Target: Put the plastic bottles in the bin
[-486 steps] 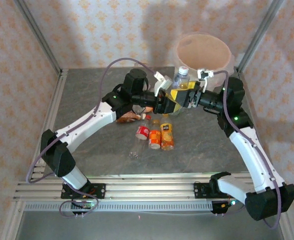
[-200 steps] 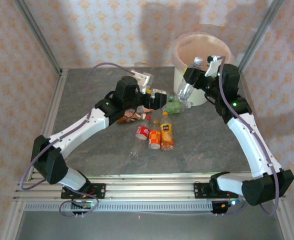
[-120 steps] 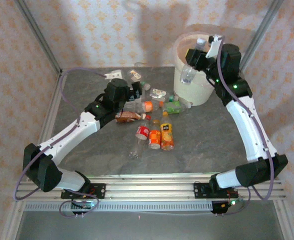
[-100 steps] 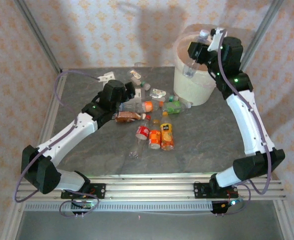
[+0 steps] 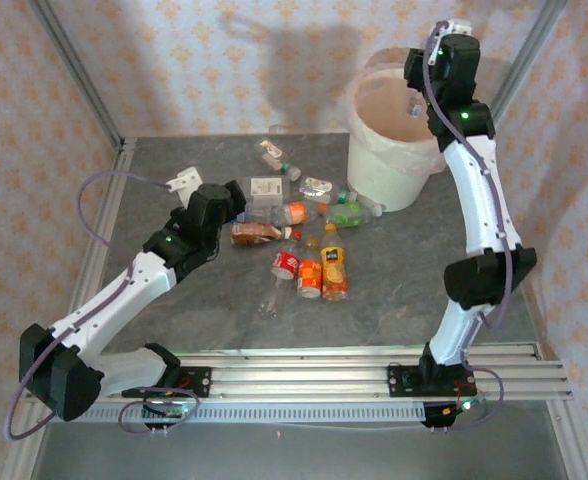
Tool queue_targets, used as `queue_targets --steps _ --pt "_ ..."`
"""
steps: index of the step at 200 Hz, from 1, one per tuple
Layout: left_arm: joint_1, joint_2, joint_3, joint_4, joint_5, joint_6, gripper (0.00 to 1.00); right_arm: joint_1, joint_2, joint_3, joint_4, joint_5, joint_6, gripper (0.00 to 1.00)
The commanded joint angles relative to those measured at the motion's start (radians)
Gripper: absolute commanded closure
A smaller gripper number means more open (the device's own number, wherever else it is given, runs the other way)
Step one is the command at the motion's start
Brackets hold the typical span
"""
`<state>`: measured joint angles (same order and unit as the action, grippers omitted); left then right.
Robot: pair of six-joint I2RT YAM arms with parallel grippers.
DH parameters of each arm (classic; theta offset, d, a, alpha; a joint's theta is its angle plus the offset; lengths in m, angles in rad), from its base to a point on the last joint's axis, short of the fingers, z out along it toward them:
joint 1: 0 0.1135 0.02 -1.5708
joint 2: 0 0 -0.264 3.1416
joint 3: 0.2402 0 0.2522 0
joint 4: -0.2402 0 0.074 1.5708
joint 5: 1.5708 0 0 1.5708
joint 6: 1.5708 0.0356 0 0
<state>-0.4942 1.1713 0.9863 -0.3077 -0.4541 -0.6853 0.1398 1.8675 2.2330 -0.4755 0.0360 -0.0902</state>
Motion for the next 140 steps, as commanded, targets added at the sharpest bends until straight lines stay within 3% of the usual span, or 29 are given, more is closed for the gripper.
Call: queue_targets --steps 1,31,56,99,140 --pt "0.014 -0.026 -0.031 -0.048 -0.059 -0.061 0.00 -0.012 0.085 0.130 -0.145 0.116 -0.089 0.58" --pt "0.023 -0.040 -0.043 -0.052 -0.063 -0.080 0.00 -0.020 0.155 0.215 -0.274 0.162 -0.126 0.55" --pt "0.028 -0.044 -0.045 -0.060 -0.066 -0.086 0.00 -0.029 0.157 0.187 -0.340 0.154 -0.166 0.54" --pt "0.032 -0.035 -0.051 -0.076 -0.063 -0.117 0.00 -0.037 0.177 0.157 -0.362 0.276 -0.198 0.52" --pt "0.034 -0.025 -0.054 -0.076 -0.058 -0.134 0.00 -0.042 0.266 0.287 -0.471 0.357 -0.127 0.39"
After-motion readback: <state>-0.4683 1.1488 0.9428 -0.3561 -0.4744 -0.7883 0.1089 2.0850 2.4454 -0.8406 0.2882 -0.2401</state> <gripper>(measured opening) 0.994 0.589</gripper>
